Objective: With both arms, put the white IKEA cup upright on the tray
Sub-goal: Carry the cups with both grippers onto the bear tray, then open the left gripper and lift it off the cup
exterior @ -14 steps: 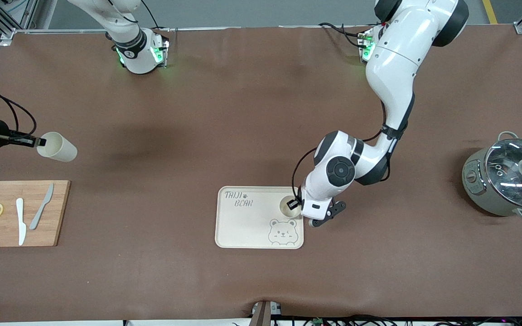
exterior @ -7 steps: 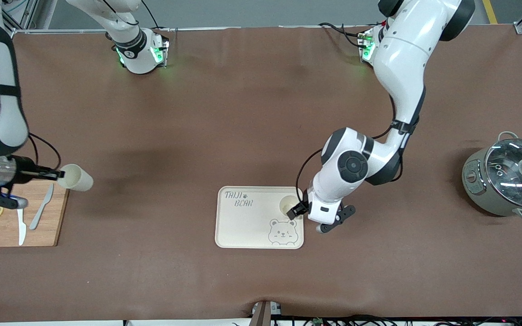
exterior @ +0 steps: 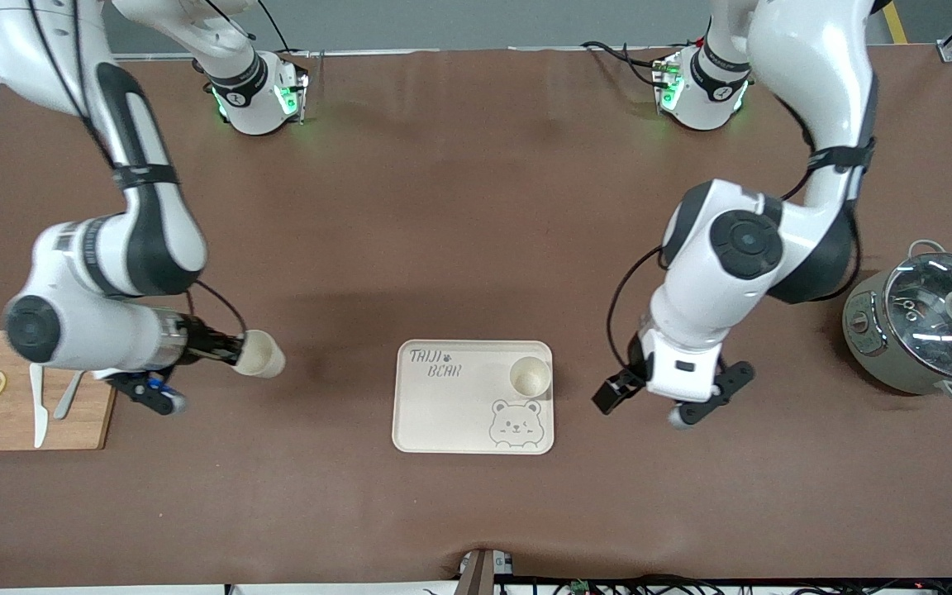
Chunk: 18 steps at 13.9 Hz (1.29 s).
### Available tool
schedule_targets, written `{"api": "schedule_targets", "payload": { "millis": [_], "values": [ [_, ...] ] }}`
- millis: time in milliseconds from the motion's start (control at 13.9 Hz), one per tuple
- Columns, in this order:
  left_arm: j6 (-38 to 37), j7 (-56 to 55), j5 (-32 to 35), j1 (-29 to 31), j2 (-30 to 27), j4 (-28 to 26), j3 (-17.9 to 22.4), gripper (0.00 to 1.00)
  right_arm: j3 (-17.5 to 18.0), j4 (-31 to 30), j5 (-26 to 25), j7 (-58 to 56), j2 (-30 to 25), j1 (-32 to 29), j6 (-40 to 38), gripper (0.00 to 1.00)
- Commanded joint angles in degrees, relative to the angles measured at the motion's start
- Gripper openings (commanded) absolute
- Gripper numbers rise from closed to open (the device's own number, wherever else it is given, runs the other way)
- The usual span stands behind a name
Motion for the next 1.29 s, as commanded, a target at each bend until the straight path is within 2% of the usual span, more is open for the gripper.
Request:
{"api": "schedule_targets", "payload": {
  "millis": [0, 215, 431, 646, 934, 1221],
  "values": [
    [-4.03, 3.17, 1.24, 1.69, -4.35, -1.95, 0.18, 1.00, -0.78, 5.60, 3.13, 10.44, 5.54, 5.76, 3.30, 0.00],
    [-7.71, 3.97, 1.24, 5.82, -7.69, -2.48, 0.00, 1.00, -0.78, 5.69, 5.69, 18.27, 7.56, 11.73, 11.13, 0.00],
    [-13.33, 4.06, 1.24, 9.42, -11.72, -2.74, -0.09, 1.00, -0.78, 5.69, 5.87, 22.86, 9.32, 15.43, 12.64, 0.00],
    [-17.65, 6.77, 1.24, 12.24, -14.72, -2.57, -0.09, 1.00, -0.69, 5.69, 5.96, 27.42, 10.38, 16.67, 15.01, 0.00],
    [-21.16, 10.64, 1.16, 14.78, -19.20, -2.13, 0.09, 1.00, -0.69, 5.69, 8.77, 27.44, 11.34, 16.68, 15.28, 0.00],
    [-28.45, 22.65, 1.24, 17.60, -22.11, -2.13, 0.09, 1.00, -0.69, 5.69, 8.77, 27.44, 13.01, 16.85, 15.81, 0.00]
  ]
}}
